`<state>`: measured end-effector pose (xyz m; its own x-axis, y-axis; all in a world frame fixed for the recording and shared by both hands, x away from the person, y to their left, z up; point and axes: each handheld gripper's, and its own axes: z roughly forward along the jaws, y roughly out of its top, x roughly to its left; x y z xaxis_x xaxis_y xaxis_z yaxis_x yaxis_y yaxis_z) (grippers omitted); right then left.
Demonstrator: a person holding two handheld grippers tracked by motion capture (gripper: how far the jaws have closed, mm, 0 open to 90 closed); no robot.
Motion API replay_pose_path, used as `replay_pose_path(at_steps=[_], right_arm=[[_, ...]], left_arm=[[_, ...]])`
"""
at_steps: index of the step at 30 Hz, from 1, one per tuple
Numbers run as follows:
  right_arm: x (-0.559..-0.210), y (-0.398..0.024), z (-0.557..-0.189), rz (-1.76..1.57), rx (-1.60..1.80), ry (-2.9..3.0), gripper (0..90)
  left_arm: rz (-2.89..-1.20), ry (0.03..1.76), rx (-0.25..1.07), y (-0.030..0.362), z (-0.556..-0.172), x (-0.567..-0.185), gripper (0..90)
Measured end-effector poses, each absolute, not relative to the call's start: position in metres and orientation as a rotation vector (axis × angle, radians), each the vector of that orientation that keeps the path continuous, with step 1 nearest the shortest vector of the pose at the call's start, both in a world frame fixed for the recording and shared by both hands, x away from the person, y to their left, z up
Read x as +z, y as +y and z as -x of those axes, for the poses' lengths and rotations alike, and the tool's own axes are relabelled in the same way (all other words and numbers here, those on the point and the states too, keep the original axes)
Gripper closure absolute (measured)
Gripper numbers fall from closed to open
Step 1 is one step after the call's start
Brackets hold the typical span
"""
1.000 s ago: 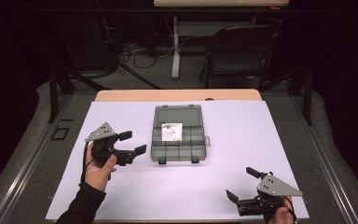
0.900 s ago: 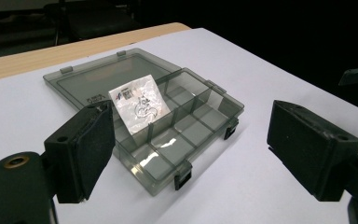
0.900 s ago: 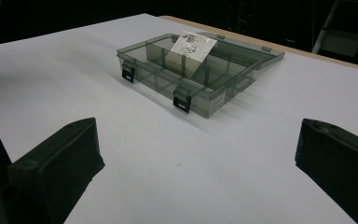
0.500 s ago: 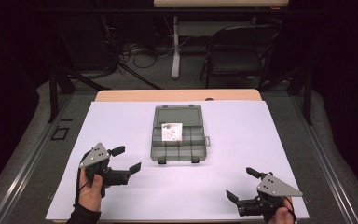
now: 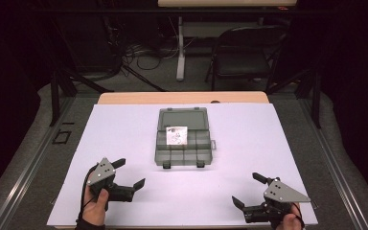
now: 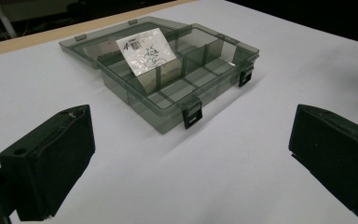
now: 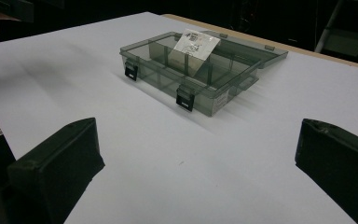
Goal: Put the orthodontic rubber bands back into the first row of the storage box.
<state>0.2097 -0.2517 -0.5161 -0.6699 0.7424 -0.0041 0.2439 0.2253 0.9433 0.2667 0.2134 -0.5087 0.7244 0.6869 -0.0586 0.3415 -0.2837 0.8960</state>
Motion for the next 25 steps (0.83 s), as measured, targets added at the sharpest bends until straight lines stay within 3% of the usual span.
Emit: replay_pose_path(at_steps=[25], right_arm=[[-0.5167, -0.2528, -0.2109, -0.914, 1.428, 2.075, 0.0]], left_arm=[[-1.908, 0.829, 0.408, 0.2176, -0.2741, -0.5165, 0.5]])
